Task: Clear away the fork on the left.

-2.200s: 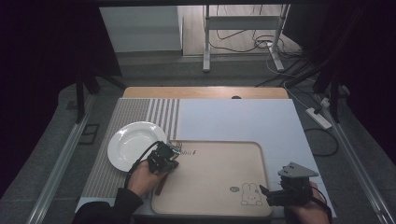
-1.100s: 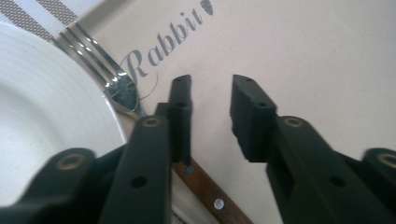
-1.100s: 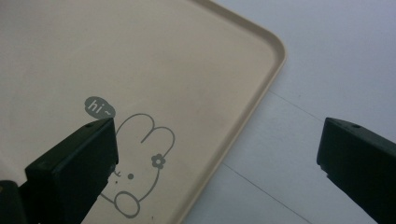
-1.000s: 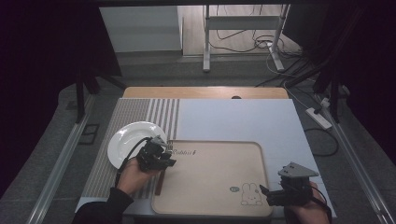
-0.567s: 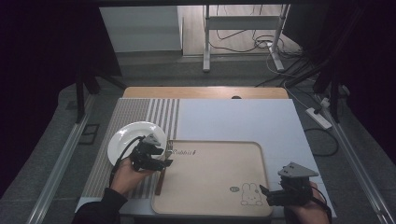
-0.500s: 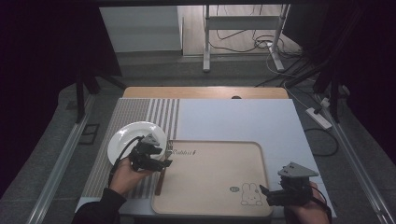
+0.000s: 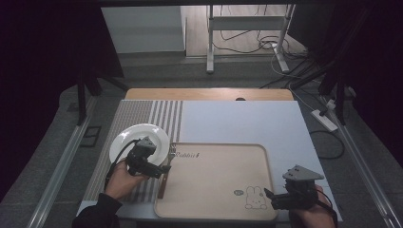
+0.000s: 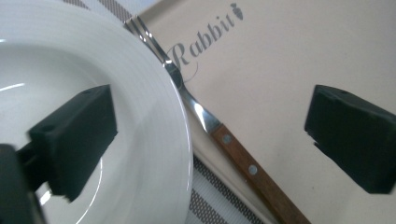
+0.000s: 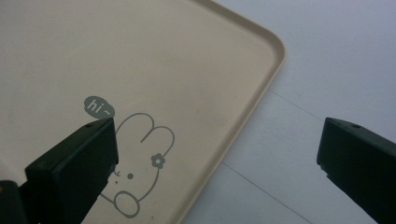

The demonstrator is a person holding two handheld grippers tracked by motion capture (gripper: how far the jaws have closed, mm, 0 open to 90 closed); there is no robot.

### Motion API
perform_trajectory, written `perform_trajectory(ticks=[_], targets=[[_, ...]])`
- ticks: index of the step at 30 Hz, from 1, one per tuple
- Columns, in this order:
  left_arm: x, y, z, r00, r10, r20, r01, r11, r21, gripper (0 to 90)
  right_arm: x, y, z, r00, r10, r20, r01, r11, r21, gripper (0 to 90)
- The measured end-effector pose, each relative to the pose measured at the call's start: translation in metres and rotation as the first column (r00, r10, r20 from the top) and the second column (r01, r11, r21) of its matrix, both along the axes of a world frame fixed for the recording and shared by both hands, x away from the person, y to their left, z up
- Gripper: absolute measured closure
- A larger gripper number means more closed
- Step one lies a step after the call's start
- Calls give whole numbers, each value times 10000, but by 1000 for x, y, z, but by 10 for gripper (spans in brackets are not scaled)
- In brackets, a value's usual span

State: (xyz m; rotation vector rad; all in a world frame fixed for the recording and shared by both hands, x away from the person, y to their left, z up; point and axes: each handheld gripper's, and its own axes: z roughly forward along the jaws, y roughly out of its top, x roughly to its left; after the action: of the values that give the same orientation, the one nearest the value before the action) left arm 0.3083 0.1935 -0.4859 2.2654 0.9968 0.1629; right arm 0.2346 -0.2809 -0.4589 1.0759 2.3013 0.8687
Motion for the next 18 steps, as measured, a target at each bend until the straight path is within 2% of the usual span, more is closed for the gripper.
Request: perform_trajectory(ticks=[3,7,13,18], targets=[[-1,4,2,9999,104,-23,-104,9996,-275,1,0,0,0,10000,0,1,0,10000,-5,0],[-2,12,3,9997,227,21,-226,9988,-429,0,0,0,0,10000,-5,-10,5,10000,4,0],[-8,23,2,9993,347,125,-342,9988,-346,2,0,0,0,10000,-23,-14,22,10000,-20,0],[-14,33,1,9985,525,159,-517,9977,-443,0,0,0,0,10000,-48,-6,48,10000,7,0]])
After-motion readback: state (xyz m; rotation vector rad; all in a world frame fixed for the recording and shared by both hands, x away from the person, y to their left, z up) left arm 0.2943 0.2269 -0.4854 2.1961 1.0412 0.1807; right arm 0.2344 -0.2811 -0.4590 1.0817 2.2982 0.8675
